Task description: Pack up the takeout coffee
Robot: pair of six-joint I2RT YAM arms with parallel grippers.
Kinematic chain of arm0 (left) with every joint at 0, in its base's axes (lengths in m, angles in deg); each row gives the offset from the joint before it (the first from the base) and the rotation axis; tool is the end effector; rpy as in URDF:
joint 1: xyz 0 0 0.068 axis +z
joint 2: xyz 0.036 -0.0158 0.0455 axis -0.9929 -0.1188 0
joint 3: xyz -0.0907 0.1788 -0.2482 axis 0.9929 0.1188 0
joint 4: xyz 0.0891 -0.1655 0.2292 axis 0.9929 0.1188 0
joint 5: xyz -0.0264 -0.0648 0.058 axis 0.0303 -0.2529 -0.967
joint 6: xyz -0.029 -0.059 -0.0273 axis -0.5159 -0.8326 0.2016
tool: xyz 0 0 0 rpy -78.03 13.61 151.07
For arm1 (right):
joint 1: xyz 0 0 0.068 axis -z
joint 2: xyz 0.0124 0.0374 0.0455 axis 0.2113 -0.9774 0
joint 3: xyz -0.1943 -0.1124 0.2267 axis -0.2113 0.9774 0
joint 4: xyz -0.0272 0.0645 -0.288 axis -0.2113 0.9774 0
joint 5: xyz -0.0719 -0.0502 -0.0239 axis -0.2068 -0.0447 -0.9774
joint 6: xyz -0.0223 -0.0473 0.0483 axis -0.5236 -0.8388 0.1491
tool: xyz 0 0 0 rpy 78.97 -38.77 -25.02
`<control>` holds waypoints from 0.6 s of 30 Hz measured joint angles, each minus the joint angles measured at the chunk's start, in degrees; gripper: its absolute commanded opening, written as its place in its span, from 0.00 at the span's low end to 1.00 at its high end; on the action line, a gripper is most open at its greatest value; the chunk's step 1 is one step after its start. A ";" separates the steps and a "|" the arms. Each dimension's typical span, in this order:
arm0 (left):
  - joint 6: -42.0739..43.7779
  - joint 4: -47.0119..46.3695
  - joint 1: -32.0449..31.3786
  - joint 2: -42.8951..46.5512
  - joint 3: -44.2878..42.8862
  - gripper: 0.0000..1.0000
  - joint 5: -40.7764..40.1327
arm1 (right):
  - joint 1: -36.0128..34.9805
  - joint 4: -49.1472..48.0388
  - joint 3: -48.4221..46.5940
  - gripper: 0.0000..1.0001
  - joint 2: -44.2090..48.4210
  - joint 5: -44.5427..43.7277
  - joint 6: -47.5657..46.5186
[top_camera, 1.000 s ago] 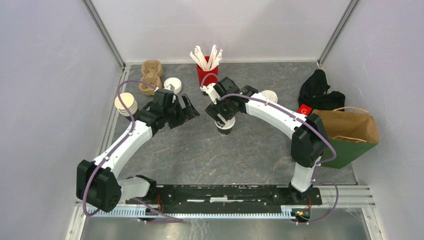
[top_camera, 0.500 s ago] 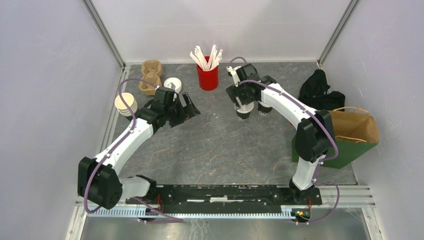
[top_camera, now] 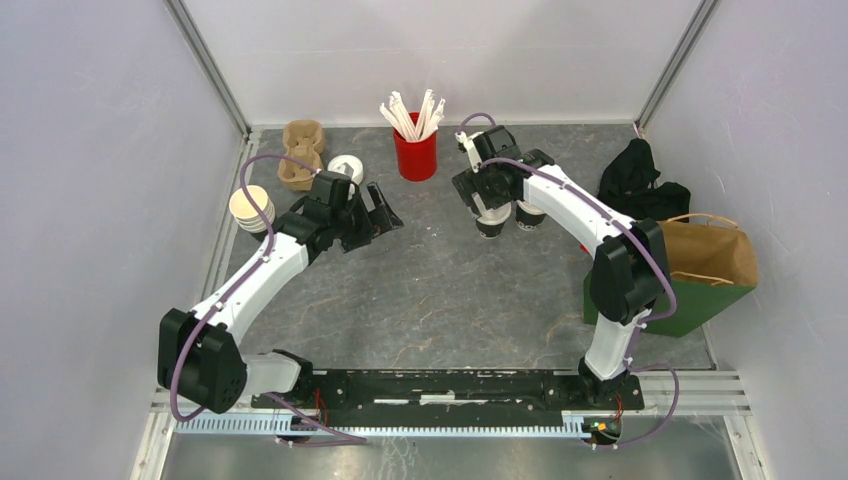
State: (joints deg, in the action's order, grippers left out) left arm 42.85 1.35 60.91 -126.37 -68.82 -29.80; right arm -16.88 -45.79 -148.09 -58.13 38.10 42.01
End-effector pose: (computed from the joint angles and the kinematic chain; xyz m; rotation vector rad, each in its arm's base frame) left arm 0.2873 -0.1264 0.2958 -0.3572 2.4204 -0.6954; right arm 0.4061 0.2177 0.2914 -0.5924 2.4754 0.0406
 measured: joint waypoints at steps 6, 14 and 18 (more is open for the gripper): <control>0.02 -0.70 0.00 -0.24 0.00 0.98 1.22 | 0.24 1.62 -1.55 0.98 0.00 -0.66 0.20; 0.09 -1.16 0.00 -0.22 0.00 0.98 1.77 | 0.33 3.72 -3.67 0.98 1.09 -0.46 0.48; 1.16 -2.10 0.00 -0.11 0.00 0.99 2.80 | 0.33 5.42 -3.67 0.98 3.37 0.33 0.90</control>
State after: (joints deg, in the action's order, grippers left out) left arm 44.01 -0.75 60.91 -126.48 -68.82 -27.00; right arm -16.56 -40.37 -151.76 -54.76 38.43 42.91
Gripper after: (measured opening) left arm 0.985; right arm 0.979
